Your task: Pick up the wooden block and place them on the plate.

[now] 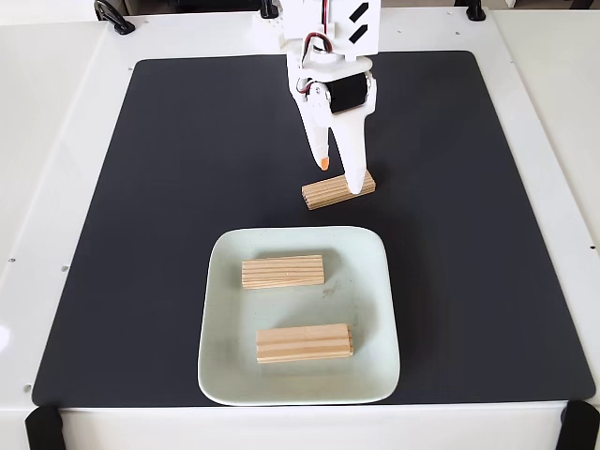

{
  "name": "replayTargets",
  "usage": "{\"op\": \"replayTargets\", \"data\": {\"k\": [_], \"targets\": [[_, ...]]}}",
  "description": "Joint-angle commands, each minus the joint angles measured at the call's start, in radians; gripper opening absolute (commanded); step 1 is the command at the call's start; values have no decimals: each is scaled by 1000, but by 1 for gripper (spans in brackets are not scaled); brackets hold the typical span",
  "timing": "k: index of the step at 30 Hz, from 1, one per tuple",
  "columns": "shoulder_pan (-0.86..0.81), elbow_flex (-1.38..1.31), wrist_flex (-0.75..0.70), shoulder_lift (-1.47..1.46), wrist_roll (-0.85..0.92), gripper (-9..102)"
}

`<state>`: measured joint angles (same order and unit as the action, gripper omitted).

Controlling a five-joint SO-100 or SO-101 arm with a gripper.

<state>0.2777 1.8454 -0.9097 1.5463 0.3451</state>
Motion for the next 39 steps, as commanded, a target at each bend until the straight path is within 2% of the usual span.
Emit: {"op": "replayTargets", "data": {"k": [1,39], "targets": [[-8,-69,-21,-15,-9,28],[-3,-98,-12,-147,-61,25]]}}
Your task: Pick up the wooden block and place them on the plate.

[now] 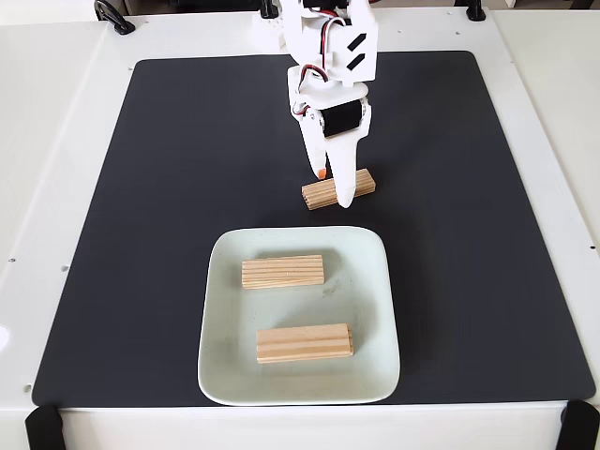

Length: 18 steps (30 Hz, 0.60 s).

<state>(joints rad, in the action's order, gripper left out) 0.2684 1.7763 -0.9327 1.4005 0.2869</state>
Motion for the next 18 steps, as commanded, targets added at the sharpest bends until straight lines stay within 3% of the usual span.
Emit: {"op": "replayTargets", "data": {"k": [1,18], "targets": [[12,-29,11,-3,-3,25],[37,-48,11,-29,-38,25]]}}
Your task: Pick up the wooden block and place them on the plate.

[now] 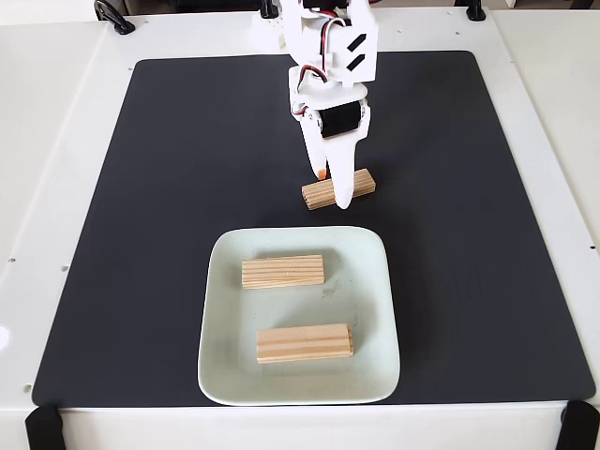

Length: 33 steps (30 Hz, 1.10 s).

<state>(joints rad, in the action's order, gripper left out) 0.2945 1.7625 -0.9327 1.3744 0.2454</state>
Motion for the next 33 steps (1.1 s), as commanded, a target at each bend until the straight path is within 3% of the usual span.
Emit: {"op": "replayTargets", "data": {"k": [1,13,23,33], "targets": [[11,-34,11,-3,3,25],[12,-34,11,-5,3,0],[12,-32,11,25,3,-1],[55,-40,-14,410,-9,-1]]}}
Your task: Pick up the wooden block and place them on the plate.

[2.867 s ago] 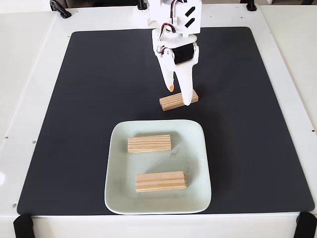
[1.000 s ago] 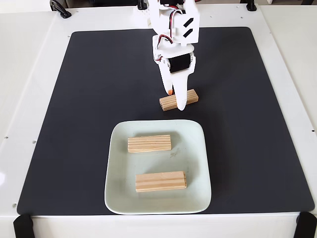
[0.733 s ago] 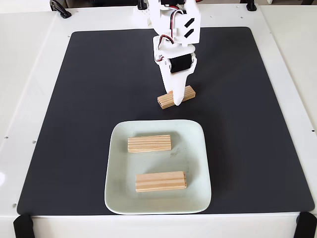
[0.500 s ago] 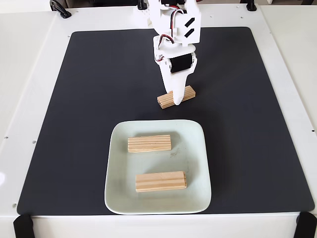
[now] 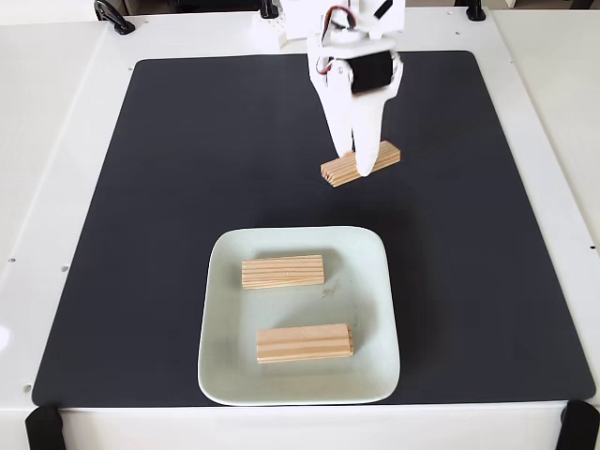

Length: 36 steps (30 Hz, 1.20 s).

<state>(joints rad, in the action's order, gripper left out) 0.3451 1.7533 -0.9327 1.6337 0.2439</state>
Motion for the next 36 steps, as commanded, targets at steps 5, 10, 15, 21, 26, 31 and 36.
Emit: {"op": "replayTargets", "data": {"k": [5,10,15,21,26,31,36], "targets": [[-21,-114,-86,341,-8,-1],[-107,-252,-147,313,-89,-1],[-150,-442,-147,95,-121,-1],[-184,-721,-216,-175,-121,-1],[-199,-913,-330,-327,-121,-1],[-210,-1022,-356,-410,-123,-1],[-233,-1032,-347,-466,-123,-1]]}}
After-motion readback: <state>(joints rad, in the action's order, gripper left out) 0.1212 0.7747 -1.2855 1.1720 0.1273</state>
